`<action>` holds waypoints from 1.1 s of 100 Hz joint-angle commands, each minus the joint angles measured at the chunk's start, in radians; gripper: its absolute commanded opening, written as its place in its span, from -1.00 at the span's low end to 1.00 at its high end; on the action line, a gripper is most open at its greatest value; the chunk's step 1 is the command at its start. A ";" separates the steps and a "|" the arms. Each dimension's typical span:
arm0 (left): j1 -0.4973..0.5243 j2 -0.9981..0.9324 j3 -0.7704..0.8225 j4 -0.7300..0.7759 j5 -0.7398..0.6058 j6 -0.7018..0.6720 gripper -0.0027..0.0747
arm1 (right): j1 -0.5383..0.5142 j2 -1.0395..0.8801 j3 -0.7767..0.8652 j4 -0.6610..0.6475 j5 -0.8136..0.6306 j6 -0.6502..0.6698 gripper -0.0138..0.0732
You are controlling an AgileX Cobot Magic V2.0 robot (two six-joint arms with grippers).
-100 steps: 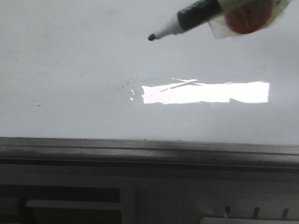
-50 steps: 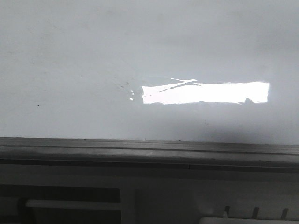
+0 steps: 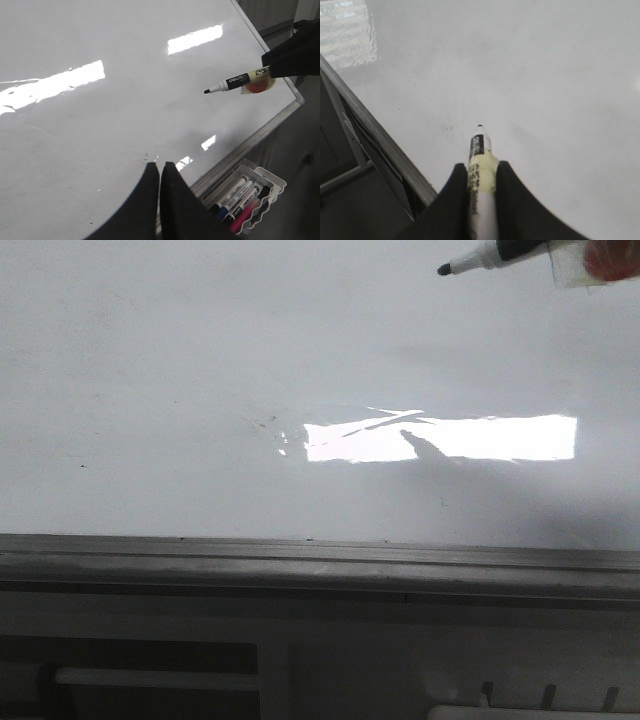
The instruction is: Write number 6 on whiteboard
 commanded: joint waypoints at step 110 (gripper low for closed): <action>0.003 0.080 -0.027 -0.102 0.029 -0.008 -0.98 | -0.024 0.236 -0.026 -0.012 -0.296 -0.021 -0.82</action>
